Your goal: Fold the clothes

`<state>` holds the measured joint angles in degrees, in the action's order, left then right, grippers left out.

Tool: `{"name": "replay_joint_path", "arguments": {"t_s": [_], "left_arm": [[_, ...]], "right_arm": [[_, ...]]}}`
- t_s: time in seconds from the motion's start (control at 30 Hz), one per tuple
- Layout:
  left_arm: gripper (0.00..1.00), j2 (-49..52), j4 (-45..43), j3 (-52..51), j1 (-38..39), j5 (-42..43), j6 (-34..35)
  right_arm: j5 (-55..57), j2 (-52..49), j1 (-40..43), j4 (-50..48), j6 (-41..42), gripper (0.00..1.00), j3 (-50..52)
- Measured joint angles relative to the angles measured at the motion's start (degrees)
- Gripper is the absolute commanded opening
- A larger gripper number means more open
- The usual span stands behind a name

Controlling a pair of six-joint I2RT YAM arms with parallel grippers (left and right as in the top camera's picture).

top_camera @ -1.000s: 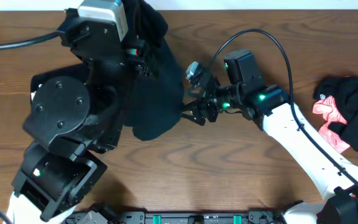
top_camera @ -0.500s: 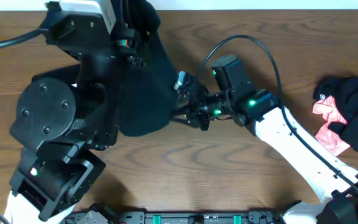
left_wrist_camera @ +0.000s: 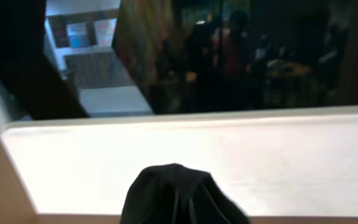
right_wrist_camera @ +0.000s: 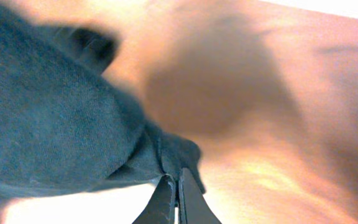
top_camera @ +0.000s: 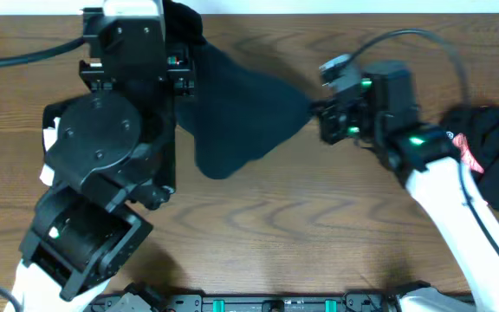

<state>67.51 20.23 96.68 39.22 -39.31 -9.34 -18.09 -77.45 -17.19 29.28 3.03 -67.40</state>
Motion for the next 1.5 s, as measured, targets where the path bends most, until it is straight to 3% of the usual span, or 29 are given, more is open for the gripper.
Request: {"name": "replay_joint_path", "arguments": {"t_s": [0.2, 0.43, 0.67, 1.17, 1.5], "left_arm": [[0.08, 1.75, 3.89, 0.04, 0.02, -2.75, -0.17], [0.47, 3.26, 13.18, 0.44, 0.00, -3.54, -0.52], [0.50, 4.87, 18.40, 0.55, 0.02, -3.80, 3.19], [0.75, 7.93, 21.38, 0.55, -0.52, 2.23, 11.45], [0.78, 7.93, 22.21, 0.55, -5.92, 12.17, 14.36]], "right_arm": [[6.95, 7.37, 2.34, 0.15, -1.77, 0.01, 0.00], [19.52, 8.92, 2.95, -1.11, -0.42, 0.01, 0.02], [18.71, 9.42, 2.95, -1.70, -1.38, 0.01, 0.02], [0.39, 14.84, 2.95, -3.85, -6.43, 0.01, 0.02], [-4.24, 22.51, 2.95, -5.68, -6.43, 0.01, 0.02]]}}
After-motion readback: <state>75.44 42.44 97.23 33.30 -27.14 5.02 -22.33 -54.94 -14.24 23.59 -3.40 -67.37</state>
